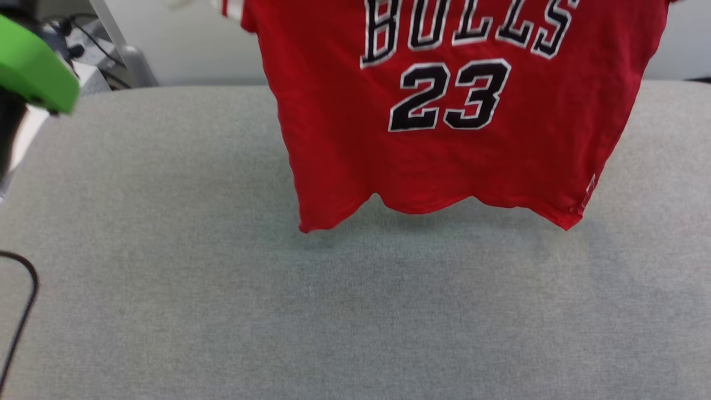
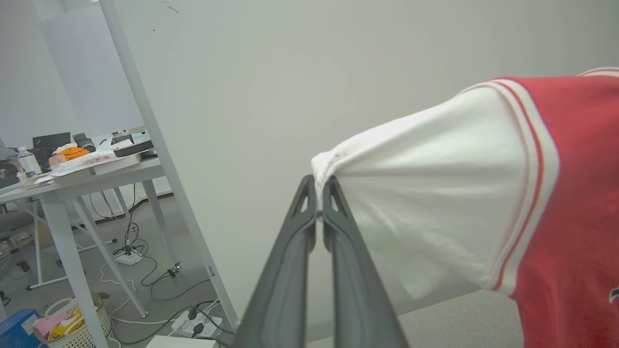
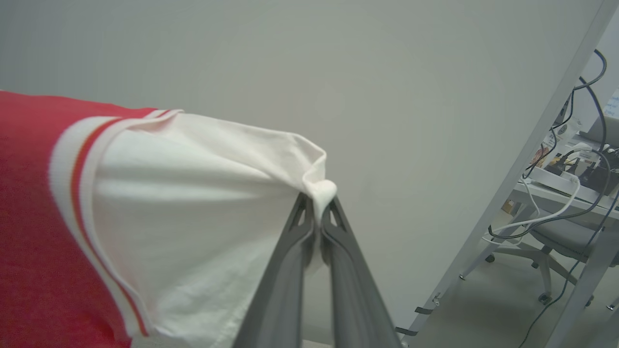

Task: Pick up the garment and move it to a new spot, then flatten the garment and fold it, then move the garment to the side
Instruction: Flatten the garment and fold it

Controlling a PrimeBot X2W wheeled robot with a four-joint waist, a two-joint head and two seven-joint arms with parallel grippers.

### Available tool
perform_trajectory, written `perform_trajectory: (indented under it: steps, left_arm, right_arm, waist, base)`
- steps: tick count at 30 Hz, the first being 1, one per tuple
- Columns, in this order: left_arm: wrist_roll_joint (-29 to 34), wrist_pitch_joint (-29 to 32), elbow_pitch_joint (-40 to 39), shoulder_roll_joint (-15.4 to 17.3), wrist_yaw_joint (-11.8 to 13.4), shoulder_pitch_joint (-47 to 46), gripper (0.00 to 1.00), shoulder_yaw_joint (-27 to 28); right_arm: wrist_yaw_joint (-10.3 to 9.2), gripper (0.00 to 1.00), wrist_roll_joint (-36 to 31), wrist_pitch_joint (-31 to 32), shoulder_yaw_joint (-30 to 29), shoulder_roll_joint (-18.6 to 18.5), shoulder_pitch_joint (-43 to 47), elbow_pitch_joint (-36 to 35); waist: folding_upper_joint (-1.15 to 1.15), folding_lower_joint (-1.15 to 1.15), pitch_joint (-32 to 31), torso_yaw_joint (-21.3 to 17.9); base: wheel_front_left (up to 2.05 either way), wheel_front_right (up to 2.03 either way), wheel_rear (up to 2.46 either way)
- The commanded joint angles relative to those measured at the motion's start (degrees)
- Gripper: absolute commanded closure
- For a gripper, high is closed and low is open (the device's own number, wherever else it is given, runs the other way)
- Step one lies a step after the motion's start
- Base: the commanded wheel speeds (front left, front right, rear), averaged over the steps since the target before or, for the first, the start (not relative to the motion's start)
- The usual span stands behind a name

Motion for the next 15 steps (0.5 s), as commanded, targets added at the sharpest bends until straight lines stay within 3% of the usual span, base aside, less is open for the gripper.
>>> perform_trajectory:
  steps: [1,8,15]
  left_arm:
    - [0.2,-0.2,1.82,0.86,-0.79,-2.67,1.0,0.13]
    - [1.41,-0.38,10.67,2.07,-5.0,-15.26,1.0,-0.89]
    - [3.59,-2.86,20.22,1.17,-8.08,-30.2,1.0,-3.68]
  right_arm:
    - [-0.05,1.0,-0.07,-0.25,0.06,0.56,-2.13,1.53]
    - [-0.05,1.0,-1.5,-1.84,1.04,2.76,-14.56,9.77]
    - [-0.05,1.0,-3.29,-2.9,-0.32,7.36,-29.19,20.7]
  waist:
    - [0.0,0.0,4.79,-0.54]
    - [0.0,0.0,14.29,-1.25]
    - [0.0,0.0,23.57,-1.71]
  base:
    - [0.0,0.0,0.0]
    - [0.0,0.0,0.0]
    - [0.0,0.0,0.0]
